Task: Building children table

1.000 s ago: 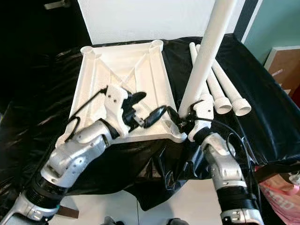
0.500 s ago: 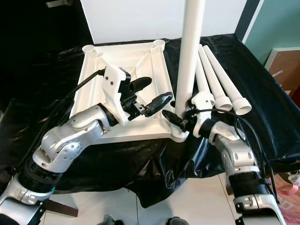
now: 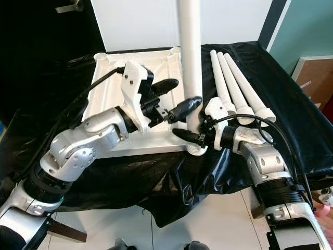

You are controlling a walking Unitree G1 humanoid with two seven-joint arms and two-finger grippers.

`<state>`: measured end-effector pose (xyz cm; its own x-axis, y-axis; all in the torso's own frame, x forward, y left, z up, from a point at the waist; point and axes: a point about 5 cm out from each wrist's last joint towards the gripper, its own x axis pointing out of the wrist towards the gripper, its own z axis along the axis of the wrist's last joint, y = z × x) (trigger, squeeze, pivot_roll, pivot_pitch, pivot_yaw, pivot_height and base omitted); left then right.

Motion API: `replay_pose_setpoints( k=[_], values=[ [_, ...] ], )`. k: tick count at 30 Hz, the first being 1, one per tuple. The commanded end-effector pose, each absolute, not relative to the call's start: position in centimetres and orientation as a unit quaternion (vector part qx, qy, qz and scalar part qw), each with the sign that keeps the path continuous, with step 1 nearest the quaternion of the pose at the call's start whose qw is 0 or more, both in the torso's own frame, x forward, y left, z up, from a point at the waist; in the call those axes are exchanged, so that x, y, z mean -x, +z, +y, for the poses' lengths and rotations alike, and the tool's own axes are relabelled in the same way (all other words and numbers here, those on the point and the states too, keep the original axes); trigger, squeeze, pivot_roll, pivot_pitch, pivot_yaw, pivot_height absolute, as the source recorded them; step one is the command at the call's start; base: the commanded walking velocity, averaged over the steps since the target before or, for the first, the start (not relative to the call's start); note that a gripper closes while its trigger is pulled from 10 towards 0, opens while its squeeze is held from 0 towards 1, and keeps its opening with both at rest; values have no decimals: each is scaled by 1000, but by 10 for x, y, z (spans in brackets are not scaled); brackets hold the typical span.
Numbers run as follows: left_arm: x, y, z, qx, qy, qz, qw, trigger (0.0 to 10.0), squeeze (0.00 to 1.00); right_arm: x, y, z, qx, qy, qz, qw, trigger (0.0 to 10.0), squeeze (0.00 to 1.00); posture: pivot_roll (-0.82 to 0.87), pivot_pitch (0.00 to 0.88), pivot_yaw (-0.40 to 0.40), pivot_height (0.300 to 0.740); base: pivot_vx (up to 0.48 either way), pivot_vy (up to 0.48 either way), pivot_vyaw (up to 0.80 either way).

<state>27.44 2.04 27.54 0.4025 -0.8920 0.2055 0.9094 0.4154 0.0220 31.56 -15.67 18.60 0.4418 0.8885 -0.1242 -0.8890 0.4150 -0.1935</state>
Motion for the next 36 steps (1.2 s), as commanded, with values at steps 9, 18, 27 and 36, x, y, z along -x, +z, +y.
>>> replay_pose_setpoints(
  k=[9, 18, 27, 36],
  values=[
    [-246, 299, 19, 70, -769, -129, 622, 10000, 0, -309, 183, -149, 124, 569, 23, 812, 10000, 0, -130, 55, 16, 740, 0, 0, 0],
    [-248, 304, 19, 89, -773, -118, 617, 0, 0, -307, 183, -150, 127, 573, 29, 809, 10000, 0, -142, 46, 20, 740, 0, 0, 0],
    [-251, 302, 19, 85, -771, -107, 622, 0, 0, -307, 185, -152, 126, 572, 28, 810, 10000, 0, -144, 34, 24, 740, 0, 0, 0],
    [-258, 303, 19, 52, -744, -117, 656, 10000, 0, -311, 190, -152, 119, 554, 10, 824, 10000, 0, -139, 27, 25, 740, 0, 0, 0]
  ],
)
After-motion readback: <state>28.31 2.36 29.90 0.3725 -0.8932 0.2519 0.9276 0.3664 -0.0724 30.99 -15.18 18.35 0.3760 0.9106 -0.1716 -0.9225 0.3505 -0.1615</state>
